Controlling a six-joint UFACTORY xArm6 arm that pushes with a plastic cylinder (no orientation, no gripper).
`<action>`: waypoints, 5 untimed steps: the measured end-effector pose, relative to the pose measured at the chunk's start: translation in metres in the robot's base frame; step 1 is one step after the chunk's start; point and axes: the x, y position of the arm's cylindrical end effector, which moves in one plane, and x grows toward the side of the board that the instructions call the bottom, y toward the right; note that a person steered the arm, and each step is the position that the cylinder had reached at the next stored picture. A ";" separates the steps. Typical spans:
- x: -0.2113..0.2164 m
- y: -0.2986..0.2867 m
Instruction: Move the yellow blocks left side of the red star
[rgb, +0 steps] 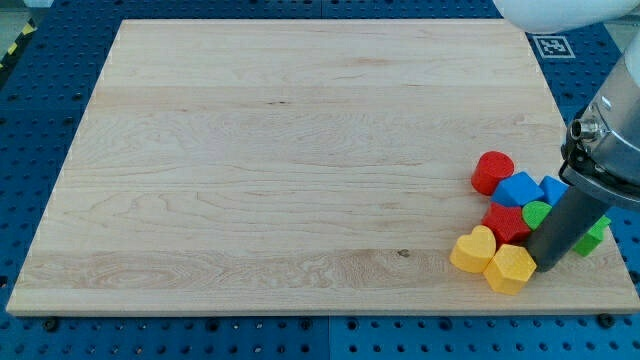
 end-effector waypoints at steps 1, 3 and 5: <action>0.002 0.003; 0.037 0.019; 0.037 -0.019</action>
